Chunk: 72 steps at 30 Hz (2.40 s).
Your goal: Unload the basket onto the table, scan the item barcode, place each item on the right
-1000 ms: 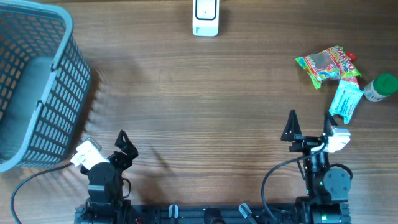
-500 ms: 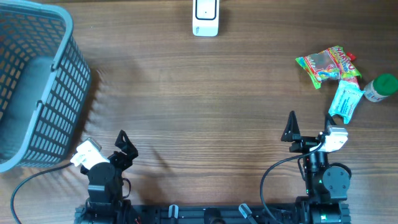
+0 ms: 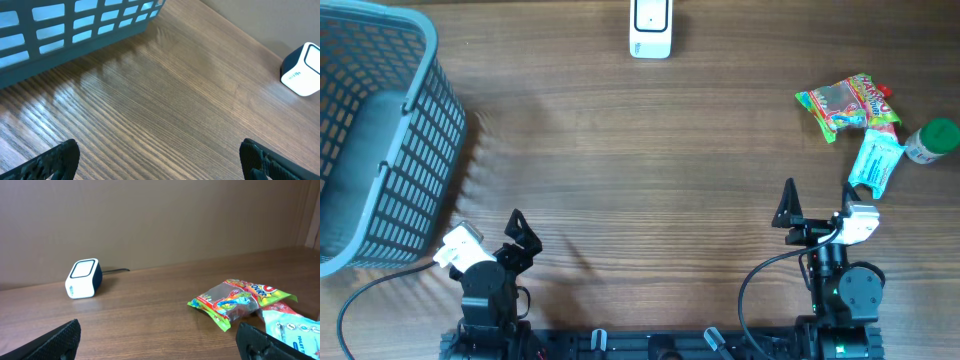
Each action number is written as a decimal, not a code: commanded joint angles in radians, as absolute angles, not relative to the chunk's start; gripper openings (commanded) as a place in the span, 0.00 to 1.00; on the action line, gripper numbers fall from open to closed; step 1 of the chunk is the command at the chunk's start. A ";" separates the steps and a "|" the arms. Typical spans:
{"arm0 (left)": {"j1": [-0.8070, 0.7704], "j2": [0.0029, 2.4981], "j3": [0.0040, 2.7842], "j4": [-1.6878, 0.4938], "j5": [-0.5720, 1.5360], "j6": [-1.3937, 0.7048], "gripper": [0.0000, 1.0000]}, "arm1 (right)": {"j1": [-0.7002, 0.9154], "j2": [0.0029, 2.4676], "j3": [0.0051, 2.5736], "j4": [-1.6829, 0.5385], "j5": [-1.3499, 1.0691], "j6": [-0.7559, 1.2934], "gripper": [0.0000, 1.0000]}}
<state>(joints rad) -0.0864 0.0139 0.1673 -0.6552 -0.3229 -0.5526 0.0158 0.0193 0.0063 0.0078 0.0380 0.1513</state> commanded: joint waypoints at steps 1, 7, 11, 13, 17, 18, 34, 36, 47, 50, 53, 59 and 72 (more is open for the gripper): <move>-0.083 0.007 0.167 -0.656 -0.322 -0.558 1.00 | 0.012 0.004 0.005 0.011 0.043 0.133 1.00; -0.083 0.007 0.167 -0.635 -0.331 -0.553 1.00 | 0.012 0.004 0.005 0.011 0.043 0.133 1.00; -0.083 0.006 0.156 -0.477 -0.268 -0.558 1.00 | 0.012 0.004 0.005 0.011 0.043 0.133 1.00; -0.083 0.006 0.135 -0.384 -0.258 -0.547 1.00 | 0.012 0.004 0.005 0.011 0.043 0.133 1.00; -0.083 0.006 0.074 -0.220 -0.195 -0.468 1.00 | 0.012 0.004 0.005 0.011 0.043 0.133 1.00; -0.083 0.006 0.060 -0.186 -0.180 -0.450 1.00 | 0.012 0.004 0.005 0.011 0.043 0.133 1.00; -0.103 0.003 0.009 -0.081 0.027 -0.067 1.00 | 0.012 0.004 0.005 0.011 0.043 0.133 1.00; -0.103 0.003 0.009 -0.081 0.027 -0.067 1.00 | 0.012 0.004 0.005 0.011 0.043 0.133 1.00; -0.102 0.003 0.006 -0.077 0.027 -0.068 1.00 | 0.012 0.004 0.005 0.011 0.043 0.133 1.00; -0.102 0.003 0.006 -0.077 0.025 -0.083 1.00 | 0.012 0.004 0.005 0.011 0.043 0.133 1.00; -0.102 0.003 0.006 -0.077 0.025 -0.083 1.00 | 0.012 0.004 0.005 0.011 0.043 0.133 1.00; -0.102 0.003 0.006 -0.077 0.017 -0.083 1.00 | 0.012 0.004 0.005 0.011 0.043 0.133 1.00; -0.102 0.003 0.006 -0.076 0.010 -0.123 1.00 | 0.012 0.004 0.005 0.011 0.043 0.133 1.00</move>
<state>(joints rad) -0.0978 0.0139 0.0193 -0.0818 0.0097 -0.1078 0.0158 0.0189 0.0063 0.0078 0.0380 0.1513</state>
